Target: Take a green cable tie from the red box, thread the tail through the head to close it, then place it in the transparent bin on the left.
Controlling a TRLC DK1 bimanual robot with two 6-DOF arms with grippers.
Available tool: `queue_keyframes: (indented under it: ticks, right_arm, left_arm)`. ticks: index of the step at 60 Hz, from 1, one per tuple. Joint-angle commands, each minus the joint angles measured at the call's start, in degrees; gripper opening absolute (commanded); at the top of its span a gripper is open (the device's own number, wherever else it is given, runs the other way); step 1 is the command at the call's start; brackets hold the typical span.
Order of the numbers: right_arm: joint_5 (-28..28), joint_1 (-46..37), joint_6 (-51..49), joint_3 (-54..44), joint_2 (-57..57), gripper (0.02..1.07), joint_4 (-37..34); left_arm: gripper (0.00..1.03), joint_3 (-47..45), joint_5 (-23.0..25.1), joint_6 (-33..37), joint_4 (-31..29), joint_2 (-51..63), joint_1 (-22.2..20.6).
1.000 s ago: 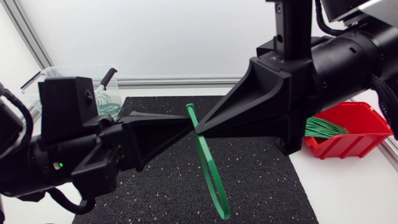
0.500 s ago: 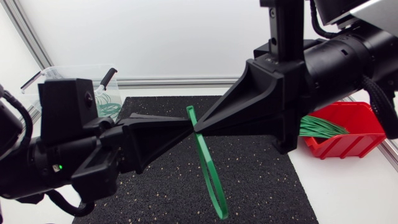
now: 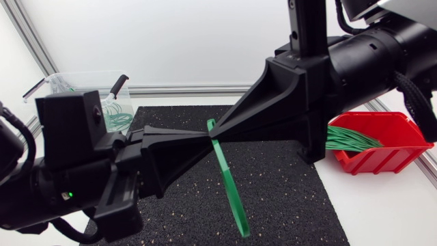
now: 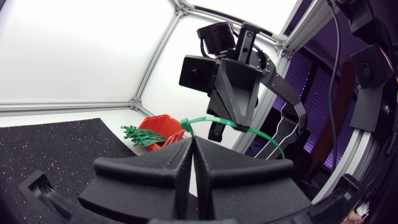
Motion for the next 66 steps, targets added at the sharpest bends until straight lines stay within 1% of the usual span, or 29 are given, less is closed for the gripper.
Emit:
queue_keyframes:
  ticks: [1, 4, 10, 17, 36, 51, 66]
  right_arm:
    - [1.1, 0.0, 1.3, 0.8, 1.2, 0.08, -0.3]
    - [1.5, -0.1, 1.3, 0.5, 1.5, 0.08, -0.3]
    - [1.6, -0.1, 1.3, -0.4, 1.3, 0.08, -0.3]
    - [1.8, -0.3, 1.3, -1.7, 0.2, 0.08, -0.3]
    - [2.0, -1.0, 1.3, -2.8, -0.4, 0.08, -0.2]
    - [2.3, -1.0, 1.4, -0.2, -1.6, 0.08, -0.9]
    - [2.9, -0.8, 1.4, -0.1, -1.1, 0.08, -0.7]
  left_arm:
    - [0.04, 1.3, -0.2, 2.8, 0.5, -1.5, -2.1]
    - [0.04, 1.5, -1.0, 3.3, 0.4, -1.8, -2.9]
    - [0.04, 1.9, -1.8, 3.5, 0.1, -2.1, -2.8]
    - [0.04, 2.4, -1.8, 3.5, -0.1, -2.2, -1.9]
    - [0.04, 3.4, -1.8, 3.6, -1.3, -3.5, -1.7]
    - [0.04, 4.0, -2.2, 4.0, -2.8, -3.8, -3.2]
    - [0.04, 3.4, -2.6, 4.4, -2.8, -3.7, -4.3]
